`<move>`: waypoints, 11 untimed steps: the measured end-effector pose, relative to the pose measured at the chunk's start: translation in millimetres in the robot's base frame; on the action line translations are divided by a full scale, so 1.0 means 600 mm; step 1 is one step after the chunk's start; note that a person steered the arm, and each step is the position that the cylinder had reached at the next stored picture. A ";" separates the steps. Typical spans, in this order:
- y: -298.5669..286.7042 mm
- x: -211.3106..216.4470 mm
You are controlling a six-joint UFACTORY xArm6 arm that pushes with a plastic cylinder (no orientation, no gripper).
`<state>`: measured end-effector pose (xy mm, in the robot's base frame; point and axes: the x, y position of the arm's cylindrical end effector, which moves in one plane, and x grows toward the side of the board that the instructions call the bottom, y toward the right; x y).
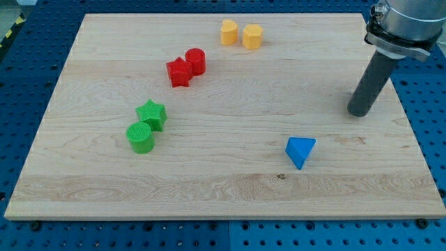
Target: Push the blue triangle left to the blue cube
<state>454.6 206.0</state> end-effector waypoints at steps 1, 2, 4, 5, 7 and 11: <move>-0.125 -0.001; -0.262 0.002; -0.375 0.158; -0.308 0.178; -0.179 0.179; -0.139 0.179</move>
<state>562.3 122.7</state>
